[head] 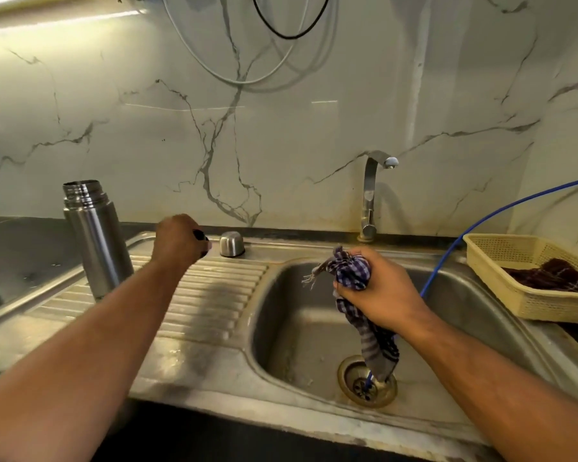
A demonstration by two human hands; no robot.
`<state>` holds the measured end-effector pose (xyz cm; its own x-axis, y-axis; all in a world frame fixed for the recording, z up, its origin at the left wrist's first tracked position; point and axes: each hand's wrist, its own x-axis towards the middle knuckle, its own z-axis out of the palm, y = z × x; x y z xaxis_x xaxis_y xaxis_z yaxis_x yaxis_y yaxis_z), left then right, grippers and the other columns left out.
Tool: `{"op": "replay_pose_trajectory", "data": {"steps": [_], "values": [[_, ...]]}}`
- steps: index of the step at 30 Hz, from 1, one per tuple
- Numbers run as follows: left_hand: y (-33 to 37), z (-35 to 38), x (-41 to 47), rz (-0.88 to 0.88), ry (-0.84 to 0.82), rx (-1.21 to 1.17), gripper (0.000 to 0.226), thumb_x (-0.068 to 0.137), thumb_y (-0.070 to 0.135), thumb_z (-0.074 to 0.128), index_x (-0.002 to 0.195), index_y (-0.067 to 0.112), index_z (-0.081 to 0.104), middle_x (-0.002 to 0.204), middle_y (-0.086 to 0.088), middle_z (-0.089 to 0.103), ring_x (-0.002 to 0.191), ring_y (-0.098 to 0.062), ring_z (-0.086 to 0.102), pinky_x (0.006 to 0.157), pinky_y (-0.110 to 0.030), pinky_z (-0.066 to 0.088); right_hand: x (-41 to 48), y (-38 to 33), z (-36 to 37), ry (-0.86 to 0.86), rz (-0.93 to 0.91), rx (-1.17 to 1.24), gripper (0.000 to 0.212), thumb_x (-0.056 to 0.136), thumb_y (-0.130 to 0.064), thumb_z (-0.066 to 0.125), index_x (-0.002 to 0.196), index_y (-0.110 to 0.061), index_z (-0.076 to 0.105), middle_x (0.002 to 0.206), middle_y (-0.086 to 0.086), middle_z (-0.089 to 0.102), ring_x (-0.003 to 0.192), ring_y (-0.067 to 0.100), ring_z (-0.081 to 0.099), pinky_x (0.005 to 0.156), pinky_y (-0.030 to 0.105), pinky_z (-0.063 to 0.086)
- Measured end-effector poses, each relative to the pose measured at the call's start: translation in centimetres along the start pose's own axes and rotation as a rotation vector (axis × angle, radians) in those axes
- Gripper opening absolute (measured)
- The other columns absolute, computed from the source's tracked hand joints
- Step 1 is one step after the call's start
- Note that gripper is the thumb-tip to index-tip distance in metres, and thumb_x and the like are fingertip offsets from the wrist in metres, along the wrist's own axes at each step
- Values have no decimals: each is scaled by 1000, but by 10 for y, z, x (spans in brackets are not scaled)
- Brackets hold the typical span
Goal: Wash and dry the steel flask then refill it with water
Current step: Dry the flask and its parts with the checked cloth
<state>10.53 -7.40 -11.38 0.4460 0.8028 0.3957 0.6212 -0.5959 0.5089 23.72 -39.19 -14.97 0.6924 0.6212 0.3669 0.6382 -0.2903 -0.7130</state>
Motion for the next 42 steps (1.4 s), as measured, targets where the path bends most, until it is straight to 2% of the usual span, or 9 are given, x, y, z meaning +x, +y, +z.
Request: {"op": "replay_pose_trajectory", "data": {"steps": [7,12,16,20,22,26,30,35,42], "values": [[-23,4,26,68,-218,473,34,92,39,70,113,12,75,112,-5,72,107,-23,65,85,-27,48,4,0,0,-61,186,282,59,84,-23,80,133,-36,51,116,-13,64,103,5,63,84,24,50],[-40,18,39,14,-258,466,40,87,31,79,115,5,71,109,-12,72,104,-29,65,79,-32,50,7,-1,-4,-170,539,1008,28,93,-19,59,116,-5,69,99,14,76,84,24,74,81,38,58],[-41,21,47,-26,-249,444,46,81,40,83,110,7,70,95,-8,67,89,-26,60,73,-34,49,10,6,-5,-217,642,1033,32,93,-20,65,120,-3,68,108,18,76,97,29,73,100,46,54],[-17,32,48,29,-105,357,51,84,47,79,115,10,64,113,-14,67,108,-34,59,86,-44,54,13,10,-11,-281,610,1086,47,82,-4,68,128,0,60,118,23,72,111,36,70,106,48,50],[-4,45,50,49,-94,264,51,86,45,77,119,9,62,118,-16,65,111,-37,58,87,-45,53,14,12,-13,-323,531,895,57,83,4,67,138,-5,54,122,17,71,112,32,70,99,42,55],[6,75,60,11,-158,104,59,85,40,75,126,3,54,127,-22,60,117,-40,57,92,-45,50,14,14,-14,-174,112,33,72,84,-6,77,140,-40,47,134,-11,61,116,6,61,78,10,51],[5,97,72,-2,-219,105,83,79,46,81,140,5,44,137,-24,52,125,-41,51,101,-47,47,14,13,-19,-102,-237,-308,61,89,-4,67,130,-47,59,134,-22,57,121,-6,48,104,17,44],[-1,111,88,66,-296,86,72,86,40,77,145,10,48,136,-16,61,123,-35,58,101,-38,47,15,17,-23,-70,-469,-481,51,93,-21,55,136,-49,57,156,-16,42,142,7,36,114,30,33],[-3,109,80,35,-252,-19,67,74,43,84,128,9,62,120,-17,67,107,-33,62,84,-35,52,13,20,-20,-53,-508,-532,52,88,-20,62,131,-50,59,145,-16,54,131,5,47,102,16,27]]}}
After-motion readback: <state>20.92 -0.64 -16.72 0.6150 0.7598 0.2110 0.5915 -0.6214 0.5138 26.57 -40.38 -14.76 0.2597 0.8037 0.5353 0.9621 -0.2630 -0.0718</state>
